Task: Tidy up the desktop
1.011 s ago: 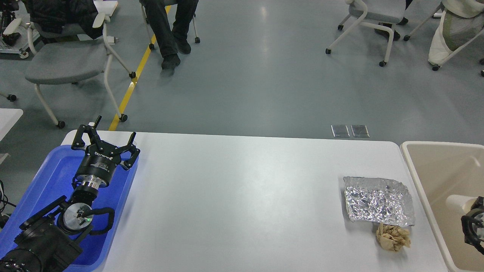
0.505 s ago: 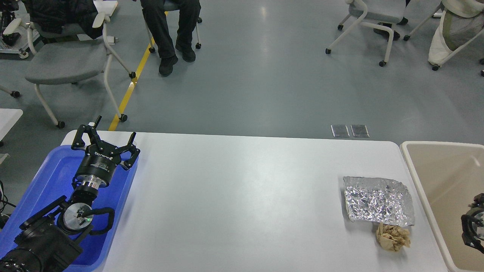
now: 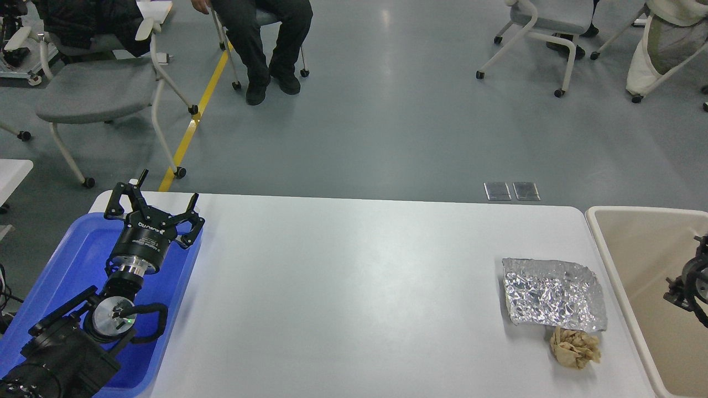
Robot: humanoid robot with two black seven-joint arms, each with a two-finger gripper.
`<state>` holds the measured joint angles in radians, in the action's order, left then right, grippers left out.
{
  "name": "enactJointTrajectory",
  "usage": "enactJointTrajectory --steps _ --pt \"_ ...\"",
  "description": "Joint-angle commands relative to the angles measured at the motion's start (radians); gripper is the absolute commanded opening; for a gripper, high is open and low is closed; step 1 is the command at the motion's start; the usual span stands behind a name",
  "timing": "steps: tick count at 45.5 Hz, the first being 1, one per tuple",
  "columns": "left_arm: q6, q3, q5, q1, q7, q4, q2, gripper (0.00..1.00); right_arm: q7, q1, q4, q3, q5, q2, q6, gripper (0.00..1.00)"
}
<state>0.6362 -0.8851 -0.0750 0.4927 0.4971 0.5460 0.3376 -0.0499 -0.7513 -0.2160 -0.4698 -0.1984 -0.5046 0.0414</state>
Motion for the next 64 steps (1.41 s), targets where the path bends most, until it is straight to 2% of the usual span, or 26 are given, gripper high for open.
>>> enactJointTrajectory --steps 1,7,11,21,27,42,64 --pt "-0.003 0.0 0.0 0.0 0.0 0.0 0.0 1.0 0.019 -0.022 -0.294 -0.265 -0.001 -0.045 -0.109 1.0" --pt "-0.003 0.0 0.0 0.0 0.0 0.0 0.0 1.0 0.021 -0.013 -0.448 -0.357 -0.003 -0.014 -0.149 1.0" --pt "-0.003 0.0 0.0 0.0 0.0 -0.001 0.0 1.0 0.021 -0.013 -0.49 -0.403 -0.003 0.063 -0.169 1.0" --pt "-0.004 0.0 0.0 0.0 0.0 0.0 0.0 1.0 0.021 0.007 -0.493 -0.434 -0.001 0.238 -0.365 1.0" --pt "-0.003 0.0 0.0 0.0 0.0 0.0 0.0 1.0 0.021 0.036 -0.483 -0.414 0.011 0.29 -0.431 1.0" --pt "-0.003 0.0 0.0 0.0 0.0 0.0 0.0 1.0 0.021 0.115 -0.482 -0.408 0.016 0.363 -0.439 1.0" --pt "-0.003 0.0 0.0 0.0 0.0 0.0 0.0 1.0 0.021 0.129 -0.482 -0.412 0.016 0.365 -0.439 1.0"
